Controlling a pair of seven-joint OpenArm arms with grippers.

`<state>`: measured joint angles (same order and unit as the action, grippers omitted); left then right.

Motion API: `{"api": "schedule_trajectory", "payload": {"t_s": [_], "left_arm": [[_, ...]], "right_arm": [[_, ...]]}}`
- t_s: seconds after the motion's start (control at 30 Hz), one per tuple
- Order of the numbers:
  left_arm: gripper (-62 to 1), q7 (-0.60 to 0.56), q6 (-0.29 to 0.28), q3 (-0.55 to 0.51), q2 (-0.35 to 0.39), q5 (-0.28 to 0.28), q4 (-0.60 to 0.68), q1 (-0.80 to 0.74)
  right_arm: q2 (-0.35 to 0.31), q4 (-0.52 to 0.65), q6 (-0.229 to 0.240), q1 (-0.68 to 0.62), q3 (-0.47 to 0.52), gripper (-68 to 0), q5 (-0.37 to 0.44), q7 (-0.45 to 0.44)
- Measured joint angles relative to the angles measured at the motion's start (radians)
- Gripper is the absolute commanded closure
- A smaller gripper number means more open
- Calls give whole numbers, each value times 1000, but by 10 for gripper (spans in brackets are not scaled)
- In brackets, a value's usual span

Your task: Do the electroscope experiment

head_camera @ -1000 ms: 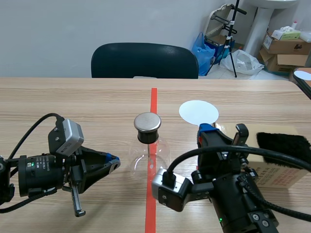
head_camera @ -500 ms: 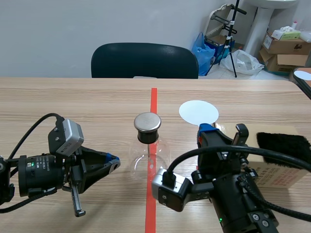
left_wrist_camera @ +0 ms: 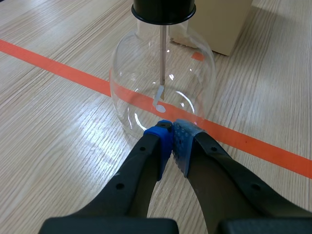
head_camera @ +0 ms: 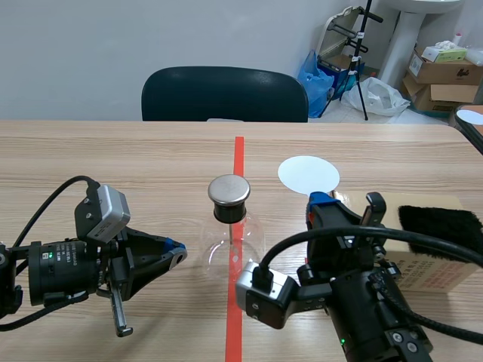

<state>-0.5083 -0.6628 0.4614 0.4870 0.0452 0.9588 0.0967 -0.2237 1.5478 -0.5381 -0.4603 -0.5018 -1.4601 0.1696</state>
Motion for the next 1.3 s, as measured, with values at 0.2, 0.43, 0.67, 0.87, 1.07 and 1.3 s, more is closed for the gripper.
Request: {"api": "schedule_trajectory", "payload": {"t_s": [0.2, 0.43, 0.67, 0.87, 1.07, 1.3], "left_arm": [[-31, 0, 0, 0, 0, 0, 0, 0], [-31, 0, 0, 0, 0, 0, 0, 0], [-31, 0, 0, 0, 0, 0, 0, 0], [-31, 0, 0, 0, 0, 0, 0, 0], [-31, 0, 0, 0, 0, 0, 0, 0], [-31, 0, 0, 0, 0, 0, 0, 0]], "right_arm": [[0, 0, 0, 0, 0, -9, 0, 0], [0, 0, 0, 0, 0, -9, 0, 0], [0, 0, 0, 0, 0, -9, 0, 0], [0, 0, 0, 0, 0, -9, 0, 0], [0, 0, 0, 0, 0, -9, 0, 0], [0, 0, 0, 0, 0, -9, 0, -54]]}}
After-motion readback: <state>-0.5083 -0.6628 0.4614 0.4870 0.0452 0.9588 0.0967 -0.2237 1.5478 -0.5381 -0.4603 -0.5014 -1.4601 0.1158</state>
